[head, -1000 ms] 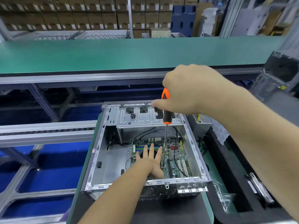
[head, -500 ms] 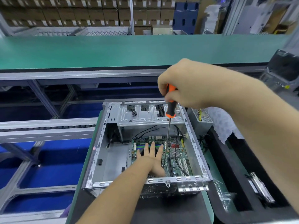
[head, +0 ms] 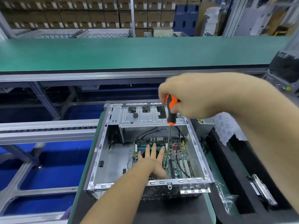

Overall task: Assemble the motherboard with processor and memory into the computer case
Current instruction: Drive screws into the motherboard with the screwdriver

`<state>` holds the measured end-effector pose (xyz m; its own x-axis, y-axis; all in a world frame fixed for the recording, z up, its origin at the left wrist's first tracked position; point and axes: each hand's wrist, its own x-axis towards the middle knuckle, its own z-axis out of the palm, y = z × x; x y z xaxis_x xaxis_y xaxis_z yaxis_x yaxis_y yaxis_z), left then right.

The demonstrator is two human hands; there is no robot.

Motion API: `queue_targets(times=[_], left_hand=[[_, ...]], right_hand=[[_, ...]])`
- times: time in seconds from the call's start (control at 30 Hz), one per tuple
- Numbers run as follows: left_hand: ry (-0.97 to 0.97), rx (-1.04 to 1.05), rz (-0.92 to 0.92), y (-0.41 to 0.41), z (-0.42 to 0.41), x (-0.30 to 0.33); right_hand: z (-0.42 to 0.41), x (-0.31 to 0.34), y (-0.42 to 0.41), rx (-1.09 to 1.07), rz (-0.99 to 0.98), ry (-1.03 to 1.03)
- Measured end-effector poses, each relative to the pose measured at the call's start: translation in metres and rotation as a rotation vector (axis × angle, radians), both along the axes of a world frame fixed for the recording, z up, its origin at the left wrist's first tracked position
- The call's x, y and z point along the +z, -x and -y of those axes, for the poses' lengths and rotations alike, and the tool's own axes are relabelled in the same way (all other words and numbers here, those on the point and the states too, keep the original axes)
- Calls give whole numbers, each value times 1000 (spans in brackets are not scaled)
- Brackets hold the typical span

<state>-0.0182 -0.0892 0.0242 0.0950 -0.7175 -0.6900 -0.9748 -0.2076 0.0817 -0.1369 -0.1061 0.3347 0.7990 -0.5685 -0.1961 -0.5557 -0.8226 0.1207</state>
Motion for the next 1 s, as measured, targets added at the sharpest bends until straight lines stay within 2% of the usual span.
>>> queue_targets(times=[0.13, 0.23, 0.37, 0.5, 0.63, 0.7, 0.77, 0.87, 1.0], left_hand=[[9, 8, -11, 0, -2, 1], [14, -8, -3, 0, -1, 2], [13, -2, -9, 1, -3, 3], [13, -3, -11, 1, -1, 4], [17, 9, -14, 2, -3, 5], [19, 5, -14, 2, -2, 5], [20, 1, -14, 1, -2, 5], [20, 4, -18, 1, -4, 5], [14, 1, -16, 1, -3, 4]], right_hand=[[8, -1, -2, -99, 4, 126], [12, -3, 4, -18, 74, -36], [13, -1, 0, -115, 33, 135], [9, -2, 5, -15, 51, -5], [8, 0, 3, -77, 37, 136], [9, -6, 1, -4, 35, 102], [7, -10, -1, 32, 112, 37], [10, -9, -3, -54, 76, 143], [8, 2, 6, 31, 38, -61]])
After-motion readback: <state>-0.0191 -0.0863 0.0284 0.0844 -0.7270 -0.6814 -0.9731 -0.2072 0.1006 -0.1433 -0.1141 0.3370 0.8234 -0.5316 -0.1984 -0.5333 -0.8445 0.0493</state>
